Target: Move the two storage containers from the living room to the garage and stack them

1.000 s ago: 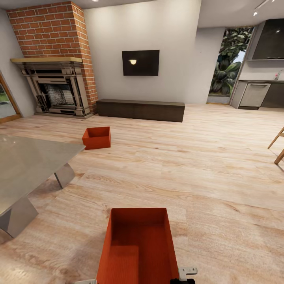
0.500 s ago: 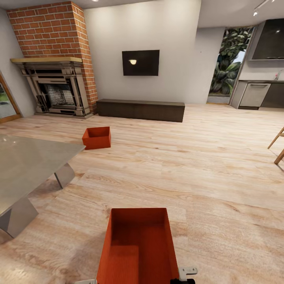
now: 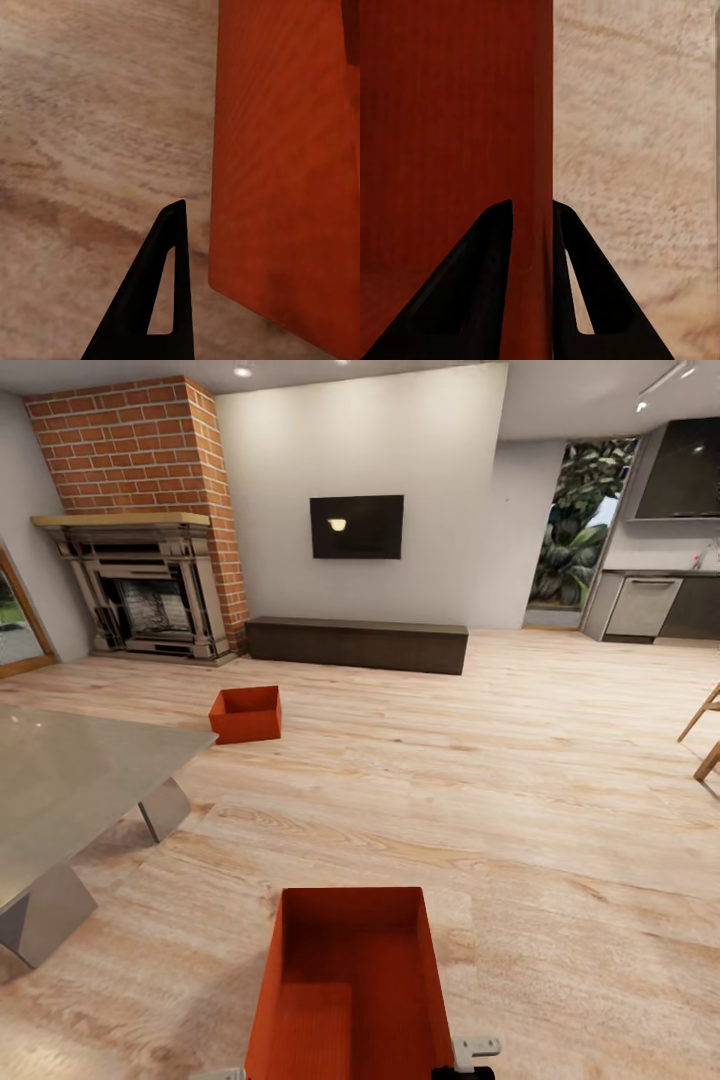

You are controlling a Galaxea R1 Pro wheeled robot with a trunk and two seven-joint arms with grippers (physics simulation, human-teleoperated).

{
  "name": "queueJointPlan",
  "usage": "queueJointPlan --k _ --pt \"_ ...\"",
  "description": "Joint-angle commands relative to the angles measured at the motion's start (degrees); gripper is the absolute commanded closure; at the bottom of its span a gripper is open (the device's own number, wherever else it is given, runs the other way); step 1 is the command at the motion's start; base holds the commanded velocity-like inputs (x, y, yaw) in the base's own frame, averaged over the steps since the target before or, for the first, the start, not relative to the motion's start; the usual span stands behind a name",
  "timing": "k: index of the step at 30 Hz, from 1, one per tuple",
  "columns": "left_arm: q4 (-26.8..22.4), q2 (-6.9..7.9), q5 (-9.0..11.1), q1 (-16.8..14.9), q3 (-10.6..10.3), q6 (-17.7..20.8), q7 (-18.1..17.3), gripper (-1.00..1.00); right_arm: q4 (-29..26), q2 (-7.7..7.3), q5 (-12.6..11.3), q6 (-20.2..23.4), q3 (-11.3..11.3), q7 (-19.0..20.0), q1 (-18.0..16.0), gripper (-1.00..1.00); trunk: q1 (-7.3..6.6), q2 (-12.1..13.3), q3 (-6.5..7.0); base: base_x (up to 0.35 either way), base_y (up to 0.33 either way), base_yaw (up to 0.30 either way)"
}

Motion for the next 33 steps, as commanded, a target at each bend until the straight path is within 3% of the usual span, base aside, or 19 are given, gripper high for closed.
queueJointPlan --k 1,8,22,30,33 --pt "0.0 -0.01 0.0 0.0 1.1 -0.1 0.0 1.00 0.1 -0.05 0.2 -0.2 -0.3 -0.6 0.0 1.00 -0.04 0.0 0.18 0.000 0.000 0.000" --pt "-0.1 0.00 0.0 0.0 1.1 -0.1 0.0 1.00 0.1 -0.05 0.2 -0.2 -0.3 -0.6 0.0 1.00 -0.61 0.9 1.65 0.000 0.000 0.000" --pt "-0.6 -0.02 0.1 0.0 1.1 -0.1 0.0 1.00 -0.2 -0.05 0.1 -0.2 -0.3 -0.6 0.0 1.00 -0.61 0.9 1.65 0.000 0.000 0.000" --pt "-1.0 -0.02 0.1 0.0 1.1 -0.1 0.0 1.00 -0.4 -0.05 0.1 -0.2 -0.3 -0.6 -0.4 1.00 -2.36 4.1 3.08 0.000 0.000 0.000" --pt "-1.7 -0.02 0.1 0.0 1.1 -0.1 0.0 1.00 -0.4 -0.05 0.1 -0.2 -0.3 -0.6 -1.0 1.00 -2.36 4.1 3.08 0.000 0.000 0.000"
